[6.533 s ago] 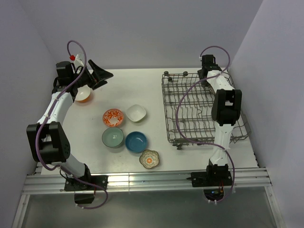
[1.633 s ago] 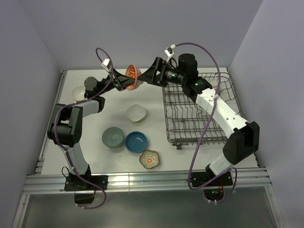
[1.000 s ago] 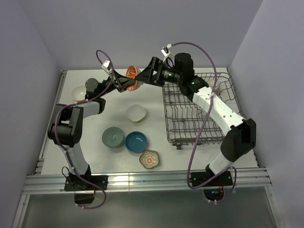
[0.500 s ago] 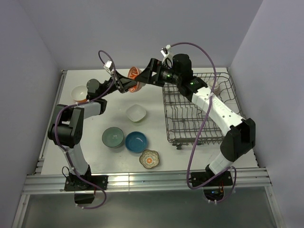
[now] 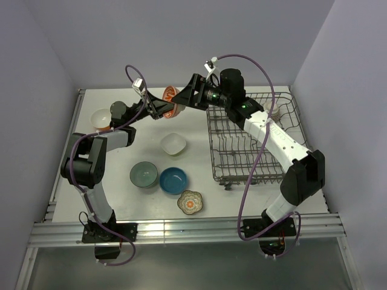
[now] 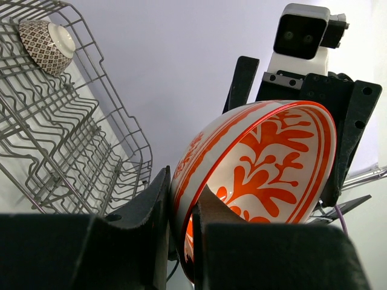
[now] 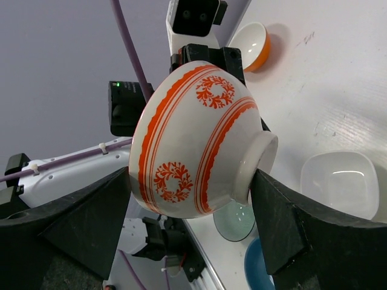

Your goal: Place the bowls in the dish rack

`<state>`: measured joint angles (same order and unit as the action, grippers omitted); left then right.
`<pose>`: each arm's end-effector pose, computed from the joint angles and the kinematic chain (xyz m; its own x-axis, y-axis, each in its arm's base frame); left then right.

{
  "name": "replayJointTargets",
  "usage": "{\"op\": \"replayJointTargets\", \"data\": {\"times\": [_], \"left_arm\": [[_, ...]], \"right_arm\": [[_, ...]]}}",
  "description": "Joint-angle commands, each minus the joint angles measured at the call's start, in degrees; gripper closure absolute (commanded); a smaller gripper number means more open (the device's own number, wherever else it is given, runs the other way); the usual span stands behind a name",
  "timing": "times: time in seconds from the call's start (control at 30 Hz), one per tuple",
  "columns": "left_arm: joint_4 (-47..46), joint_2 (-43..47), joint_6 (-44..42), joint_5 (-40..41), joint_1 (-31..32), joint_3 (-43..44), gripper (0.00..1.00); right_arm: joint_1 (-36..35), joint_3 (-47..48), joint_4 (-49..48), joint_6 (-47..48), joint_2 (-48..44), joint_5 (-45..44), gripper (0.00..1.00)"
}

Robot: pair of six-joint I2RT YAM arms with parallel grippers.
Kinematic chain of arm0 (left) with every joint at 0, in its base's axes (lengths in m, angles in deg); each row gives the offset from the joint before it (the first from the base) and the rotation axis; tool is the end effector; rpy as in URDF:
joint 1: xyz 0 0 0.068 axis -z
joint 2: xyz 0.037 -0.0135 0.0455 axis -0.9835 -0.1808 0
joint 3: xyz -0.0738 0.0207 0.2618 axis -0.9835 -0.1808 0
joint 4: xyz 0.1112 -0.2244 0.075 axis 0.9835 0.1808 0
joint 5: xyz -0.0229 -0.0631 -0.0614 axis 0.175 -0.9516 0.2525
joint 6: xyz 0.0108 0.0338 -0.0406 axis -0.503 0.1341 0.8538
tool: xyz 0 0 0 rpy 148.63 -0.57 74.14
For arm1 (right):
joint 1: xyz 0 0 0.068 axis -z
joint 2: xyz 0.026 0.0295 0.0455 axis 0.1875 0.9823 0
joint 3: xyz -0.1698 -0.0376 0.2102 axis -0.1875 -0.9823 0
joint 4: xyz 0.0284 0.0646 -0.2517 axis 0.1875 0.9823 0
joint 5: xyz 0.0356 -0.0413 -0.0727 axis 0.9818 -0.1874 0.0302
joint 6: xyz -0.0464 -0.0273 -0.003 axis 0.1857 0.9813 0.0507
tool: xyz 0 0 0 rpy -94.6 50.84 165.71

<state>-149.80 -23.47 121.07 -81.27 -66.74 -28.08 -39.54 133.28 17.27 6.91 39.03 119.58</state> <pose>0.3735 -0.1144 0.2622 -0.8587 -0.4184 -0.2959 0.3647 -0.0935 -0.9264 0.3241 0.1994 0.3914 -0.7106 0.2577 -0.6547 -0.5261 0.4232 0.7376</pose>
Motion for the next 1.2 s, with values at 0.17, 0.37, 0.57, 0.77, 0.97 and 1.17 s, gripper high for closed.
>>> {"op": "replayJointTargets", "data": {"times": [0.17, 0.37, 0.57, 0.77, 0.97, 1.17], "left_arm": [[-4.96, 4.09, -0.60, 0.12, 0.34, 0.43, 0.98], [-2.94, 4.44, -1.83, 0.12, 0.34, 0.52, 0.96], [-0.66, 4.96, -3.06, -0.14, 0.34, 0.69, 0.90], [5.31, 5.49, -6.13, -1.28, 0.26, 1.39, 0.67], [15.60, 7.51, -12.89, -1.98, -0.62, 2.27, 0.36], [32.18, 9.79, -22.38, -2.16, -3.87, 4.12, 0.00]], "right_arm": [[-0.10, -0.20, -2.56, -2.45, -0.49, 1.44, 0.14], [-0.19, 0.51, -1.24, -1.93, -0.23, 1.52, 0.16], [-0.10, 0.95, 0.78, -0.17, 0.04, 1.00, 0.44], [1.22, 1.47, 0.70, 0.27, -0.31, 2.22, 1.00], [5.87, 2.35, 1.23, 0.18, -1.28, 2.93, 1.00], [11.49, 3.23, 5.43, 5.18, -2.25, 2.76, 1.00]]}}
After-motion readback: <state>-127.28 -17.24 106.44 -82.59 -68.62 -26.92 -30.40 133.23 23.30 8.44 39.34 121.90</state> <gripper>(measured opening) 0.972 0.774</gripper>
